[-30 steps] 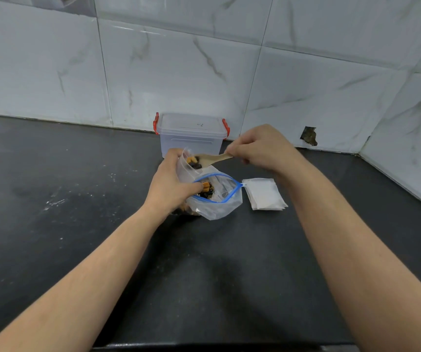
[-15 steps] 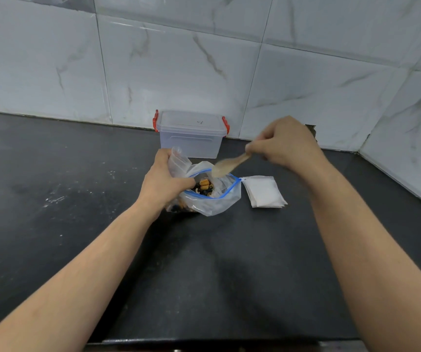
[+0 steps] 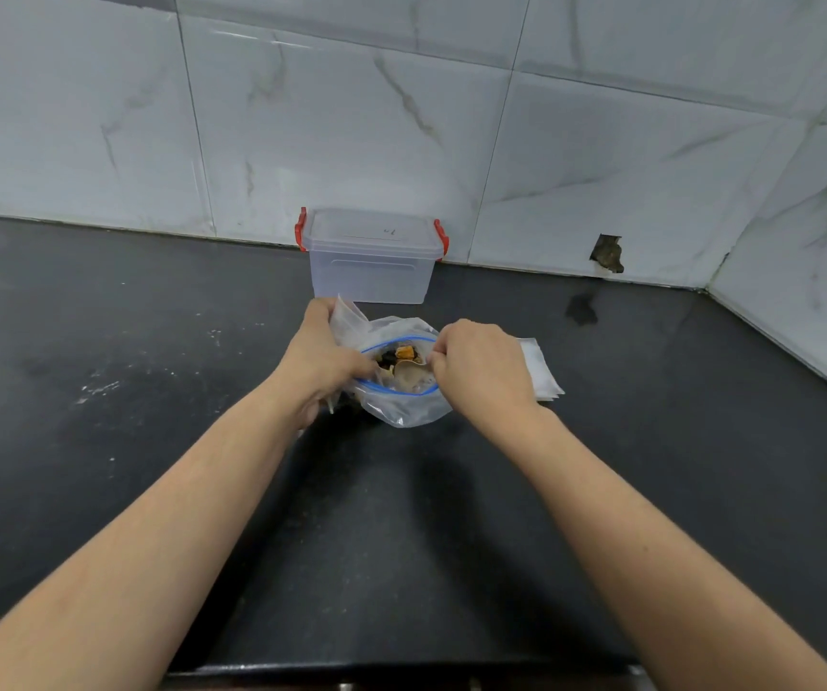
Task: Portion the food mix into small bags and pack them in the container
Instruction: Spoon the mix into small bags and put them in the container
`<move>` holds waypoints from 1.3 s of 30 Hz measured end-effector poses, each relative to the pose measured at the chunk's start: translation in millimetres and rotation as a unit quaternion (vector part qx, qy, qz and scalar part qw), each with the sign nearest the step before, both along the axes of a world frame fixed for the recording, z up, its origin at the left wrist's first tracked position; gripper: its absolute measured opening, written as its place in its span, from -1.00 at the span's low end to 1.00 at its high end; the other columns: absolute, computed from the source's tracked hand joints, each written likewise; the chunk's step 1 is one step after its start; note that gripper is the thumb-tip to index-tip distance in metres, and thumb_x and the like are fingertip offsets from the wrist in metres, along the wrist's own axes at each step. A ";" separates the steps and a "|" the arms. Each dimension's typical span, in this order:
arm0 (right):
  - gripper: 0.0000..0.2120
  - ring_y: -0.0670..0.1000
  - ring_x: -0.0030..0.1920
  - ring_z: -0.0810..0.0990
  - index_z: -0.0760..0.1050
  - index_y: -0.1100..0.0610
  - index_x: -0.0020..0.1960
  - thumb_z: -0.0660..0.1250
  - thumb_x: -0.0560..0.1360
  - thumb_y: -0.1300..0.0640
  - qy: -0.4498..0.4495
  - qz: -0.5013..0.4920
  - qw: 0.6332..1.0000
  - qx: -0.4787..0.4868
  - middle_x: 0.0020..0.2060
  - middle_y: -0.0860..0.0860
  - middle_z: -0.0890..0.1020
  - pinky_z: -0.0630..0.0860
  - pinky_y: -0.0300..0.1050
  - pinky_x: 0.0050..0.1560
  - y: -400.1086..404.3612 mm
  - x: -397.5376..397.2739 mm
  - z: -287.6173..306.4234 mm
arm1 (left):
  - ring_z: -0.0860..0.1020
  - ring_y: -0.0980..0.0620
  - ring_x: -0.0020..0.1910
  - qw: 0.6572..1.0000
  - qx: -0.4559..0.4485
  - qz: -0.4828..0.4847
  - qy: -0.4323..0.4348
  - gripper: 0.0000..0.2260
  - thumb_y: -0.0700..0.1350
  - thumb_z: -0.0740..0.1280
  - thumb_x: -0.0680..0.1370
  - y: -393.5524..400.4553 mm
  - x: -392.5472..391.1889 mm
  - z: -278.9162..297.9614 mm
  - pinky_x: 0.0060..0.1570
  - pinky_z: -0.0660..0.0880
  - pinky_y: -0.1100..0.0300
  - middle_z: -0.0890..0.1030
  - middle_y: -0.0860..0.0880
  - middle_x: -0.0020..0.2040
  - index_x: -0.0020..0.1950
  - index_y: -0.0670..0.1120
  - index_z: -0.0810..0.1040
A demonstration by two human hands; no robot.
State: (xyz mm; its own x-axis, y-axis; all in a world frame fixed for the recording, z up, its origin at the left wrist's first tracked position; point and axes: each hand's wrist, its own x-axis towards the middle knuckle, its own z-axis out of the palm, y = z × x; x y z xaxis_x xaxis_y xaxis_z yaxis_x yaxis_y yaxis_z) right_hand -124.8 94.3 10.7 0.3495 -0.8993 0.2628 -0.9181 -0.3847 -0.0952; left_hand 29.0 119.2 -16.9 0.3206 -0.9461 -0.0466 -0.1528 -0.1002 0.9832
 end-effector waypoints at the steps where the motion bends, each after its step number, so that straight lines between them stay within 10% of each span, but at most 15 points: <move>1: -0.87 0.09 -0.20 0.51 0.53 0.16 -0.05 0.23 0.57 0.15 -0.016 -0.007 1.000 0.018 -0.17 0.08 0.61 0.32 -0.17 -0.26 -0.8 -0.4 -0.8 | 0.52 -0.14 0.02 1.000 -0.009 0.000 0.005 -0.34 -0.46 0.39 0.30 -0.7 -0.9 1.5 -0.24 0.55 0.02 0.44 -0.14 0.13 0.29 -0.03 0.25; 7: -0.75 -0.02 -0.42 0.38 0.40 0.15 -0.34 0.27 0.51 0.18 -0.156 -0.066 0.969 0.182 -0.44 0.02 0.42 0.25 -0.19 -0.44 -13.7 -4.2 -11.6 | 0.53 -0.13 0.05 1.000 -0.013 -0.002 -0.005 -0.30 -0.44 0.41 0.28 0.3 -2.3 2.8 -0.09 0.59 -0.06 0.43 -0.11 0.14 0.32 -0.04 0.26; 17: -0.87 -0.06 -0.46 0.31 0.59 0.25 -0.08 0.30 0.52 0.20 -0.396 -0.107 0.862 0.297 -0.39 0.05 0.43 0.20 -0.22 -0.49 -10.9 -14.9 -12.9 | 0.51 -0.09 0.08 0.999 0.004 -0.012 -0.051 -0.28 -0.37 0.45 0.30 4.1 -1.4 4.5 -0.04 0.57 0.03 0.44 -0.11 0.17 0.38 -0.06 0.23; 21: -0.73 -0.09 -0.49 0.32 0.51 0.16 -0.38 0.34 0.49 0.22 -0.384 -0.090 0.880 0.263 -0.47 -0.02 0.44 0.20 -0.29 -0.56 -8.4 -25.5 -3.9 | 0.52 -0.06 0.02 0.999 -0.015 0.008 -0.048 -0.32 -0.36 0.46 0.30 6.7 1.1 1.4 -0.17 0.53 0.14 0.48 -0.11 0.14 0.34 -0.07 0.28; 39: -0.77 0.05 -0.29 0.52 0.66 0.28 -0.09 0.29 0.53 0.14 -0.301 -0.049 0.941 0.146 -0.19 0.16 0.67 0.36 -0.21 -0.37 -2.8 -25.8 -6.7 | 0.48 -0.01 0.04 0.994 -0.056 0.028 -0.090 -0.35 -0.33 0.46 0.32 12.7 -4.3 3.0 -0.10 0.47 0.13 0.45 0.00 0.11 0.32 -0.02 0.29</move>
